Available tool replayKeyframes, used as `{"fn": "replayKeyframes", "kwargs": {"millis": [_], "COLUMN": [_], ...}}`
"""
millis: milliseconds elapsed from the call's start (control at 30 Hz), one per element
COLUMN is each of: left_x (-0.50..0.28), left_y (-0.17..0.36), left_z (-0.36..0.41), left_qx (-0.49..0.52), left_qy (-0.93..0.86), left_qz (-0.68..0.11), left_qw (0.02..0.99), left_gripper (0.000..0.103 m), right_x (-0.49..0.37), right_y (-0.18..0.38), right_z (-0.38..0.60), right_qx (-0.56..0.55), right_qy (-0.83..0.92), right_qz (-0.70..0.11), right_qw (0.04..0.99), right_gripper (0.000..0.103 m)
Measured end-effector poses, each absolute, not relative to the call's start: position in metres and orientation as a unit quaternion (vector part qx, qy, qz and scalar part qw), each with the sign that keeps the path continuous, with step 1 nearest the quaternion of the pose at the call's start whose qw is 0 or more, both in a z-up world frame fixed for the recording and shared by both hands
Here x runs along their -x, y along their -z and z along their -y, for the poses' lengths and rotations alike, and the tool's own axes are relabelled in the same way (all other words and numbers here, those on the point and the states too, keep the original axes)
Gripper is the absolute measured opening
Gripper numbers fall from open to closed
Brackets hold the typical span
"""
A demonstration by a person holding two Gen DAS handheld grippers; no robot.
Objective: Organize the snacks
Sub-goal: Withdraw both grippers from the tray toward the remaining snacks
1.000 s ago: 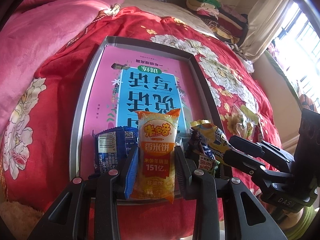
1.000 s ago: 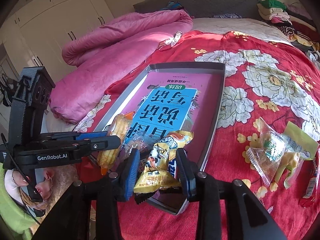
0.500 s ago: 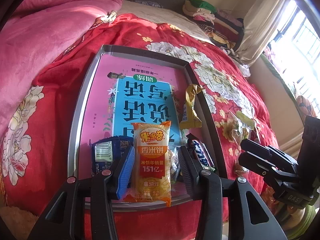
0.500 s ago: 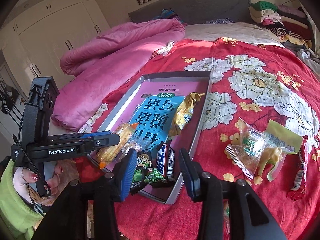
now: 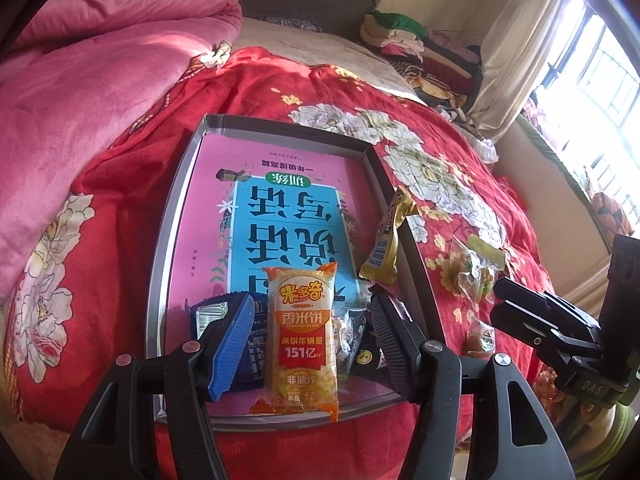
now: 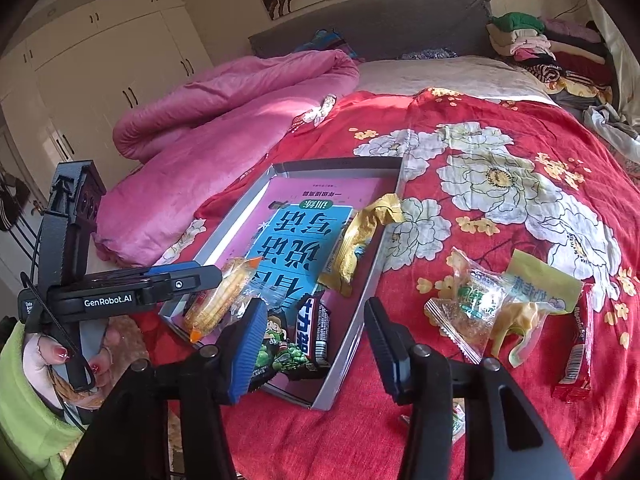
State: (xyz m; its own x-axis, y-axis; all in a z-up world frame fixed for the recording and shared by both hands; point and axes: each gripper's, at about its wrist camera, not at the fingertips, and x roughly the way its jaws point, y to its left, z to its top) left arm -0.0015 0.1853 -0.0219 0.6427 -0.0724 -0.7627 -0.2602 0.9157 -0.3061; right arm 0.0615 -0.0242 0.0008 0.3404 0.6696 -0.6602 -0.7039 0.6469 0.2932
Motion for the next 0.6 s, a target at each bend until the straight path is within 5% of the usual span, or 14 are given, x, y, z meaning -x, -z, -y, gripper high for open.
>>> {"fn": "replayKeyframes", "kwargs": {"millis": [600], "left_x": [0.007], "left_y": [0.003], "left_z": [-0.178], "left_qx": [0.178], "left_qy": [-0.048], "left_qz": [-0.377], "left_qw": [0.908], "left_gripper": [0.075], "right_x": [-0.069], "right_y": [-0.020], "right_z": [0.073], "right_qx": [0.008], "right_qy": [-0.371], "right_qz": [-0.354], "right_qw": [0.859], "right_gripper": [0.061]}}
